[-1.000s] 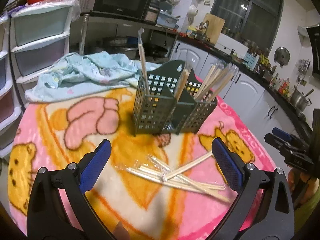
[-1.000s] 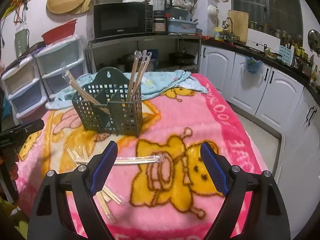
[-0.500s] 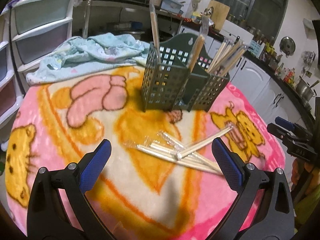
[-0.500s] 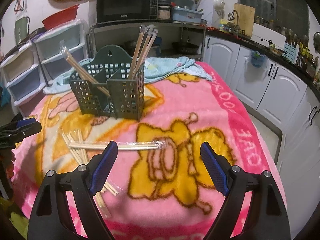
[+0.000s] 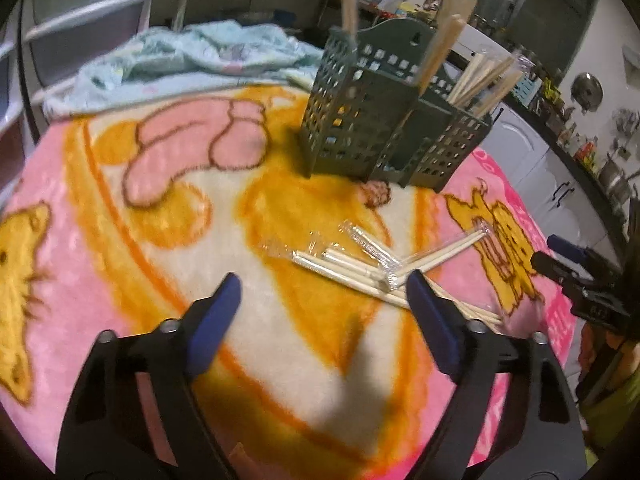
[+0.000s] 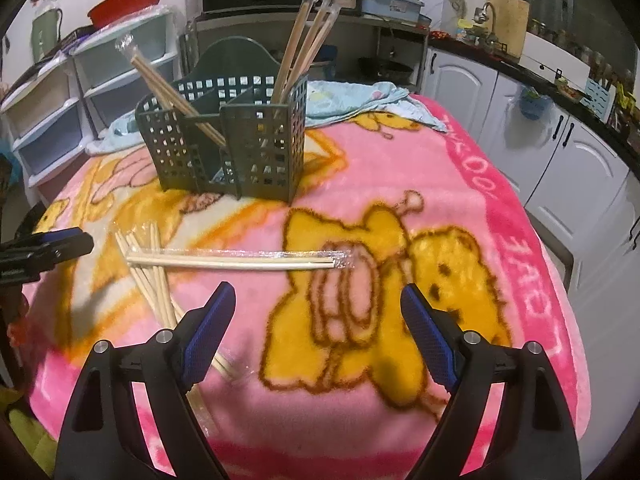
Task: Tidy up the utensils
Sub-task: 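Move both open tools back down to the chopstick pile, then close the left tool on a wrapped chopstick while the right tool grasps another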
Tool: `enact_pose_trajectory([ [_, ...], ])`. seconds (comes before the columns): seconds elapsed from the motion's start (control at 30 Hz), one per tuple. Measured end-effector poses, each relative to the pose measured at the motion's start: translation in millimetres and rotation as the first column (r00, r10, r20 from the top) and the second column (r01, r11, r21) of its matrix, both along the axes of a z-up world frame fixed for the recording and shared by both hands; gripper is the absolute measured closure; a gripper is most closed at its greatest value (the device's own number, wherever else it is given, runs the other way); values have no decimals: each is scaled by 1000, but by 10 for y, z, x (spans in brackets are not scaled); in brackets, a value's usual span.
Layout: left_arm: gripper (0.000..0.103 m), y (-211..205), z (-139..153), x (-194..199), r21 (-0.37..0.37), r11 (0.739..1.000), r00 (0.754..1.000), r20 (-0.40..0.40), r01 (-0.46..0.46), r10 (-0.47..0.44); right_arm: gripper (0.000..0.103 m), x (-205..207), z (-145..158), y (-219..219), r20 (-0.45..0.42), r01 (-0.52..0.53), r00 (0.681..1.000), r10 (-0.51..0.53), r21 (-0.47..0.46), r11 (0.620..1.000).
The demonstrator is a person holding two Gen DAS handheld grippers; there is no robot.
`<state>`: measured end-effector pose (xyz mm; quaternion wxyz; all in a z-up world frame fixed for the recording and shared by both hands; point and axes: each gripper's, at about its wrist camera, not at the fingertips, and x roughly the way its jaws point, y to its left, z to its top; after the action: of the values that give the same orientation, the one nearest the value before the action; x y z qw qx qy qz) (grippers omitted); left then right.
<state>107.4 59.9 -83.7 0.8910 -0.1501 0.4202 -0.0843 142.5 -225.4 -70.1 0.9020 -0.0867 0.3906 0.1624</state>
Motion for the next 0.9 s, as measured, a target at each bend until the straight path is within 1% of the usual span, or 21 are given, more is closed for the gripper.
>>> enact_pose_trajectory([
  [0.07,43,31,-49,52,-36,999,1000,-18,-7,6,21,51,-21,7,-10,-2,1000,2,1,1000],
  [0.13,48,92,-102,119,-69,997,999,-42,-26,24,21,104,-39,10,-16,0,1000,0,-2,1000],
  [0.23,52,178,-183,184,-116,992,996,-72,-53,45,21,172,-74,19,-23,-1,1000,1,-10,1000],
  [0.37,56,200,-199,213,-129,990,996,-74,-57,47,21,283,-130,-3,-43,3,999,-3,-12,1000],
  [0.5,62,208,-216,263,-122,990,995,-83,-71,61,22,382,-156,-49,-57,21,998,-21,-2,1000],
  [0.57,70,214,-218,291,-101,992,994,-85,-79,71,23,442,-176,-78,-65,28,997,-28,0,1000],
  [0.6,72,221,-218,305,-92,992,994,-85,-81,73,27,463,-183,-89,-69,30,997,-30,1,1000],
  [0.63,78,228,-220,312,-80,993,993,-87,-89,82,29,505,-192,-102,-77,32,997,-31,3,999],
  [0.67,81,243,-227,323,-78,992,992,-90,-97,90,30,524,-196,-106,-80,33,996,-33,6,999],
  [0.7,83,257,-232,331,-81,992,991,-93,-101,93,32,551,-200,-111,-84,35,996,-34,13,999],
  [0.73,86,262,-235,339,-76,992,991,-93,-102,95,34,597,-210,-113,-94,33,995,-30,27,999],
  [0.87,89,265,-234,334,-61,993,991,-90,-100,95,42,732,-274,-94,-126,31,992,-25,50,998],
  [0.9,89,264,-232,333,-55,994,992,-90,-98,93,45,760,-294,-93,-136,33,990,-26,52,998],
])
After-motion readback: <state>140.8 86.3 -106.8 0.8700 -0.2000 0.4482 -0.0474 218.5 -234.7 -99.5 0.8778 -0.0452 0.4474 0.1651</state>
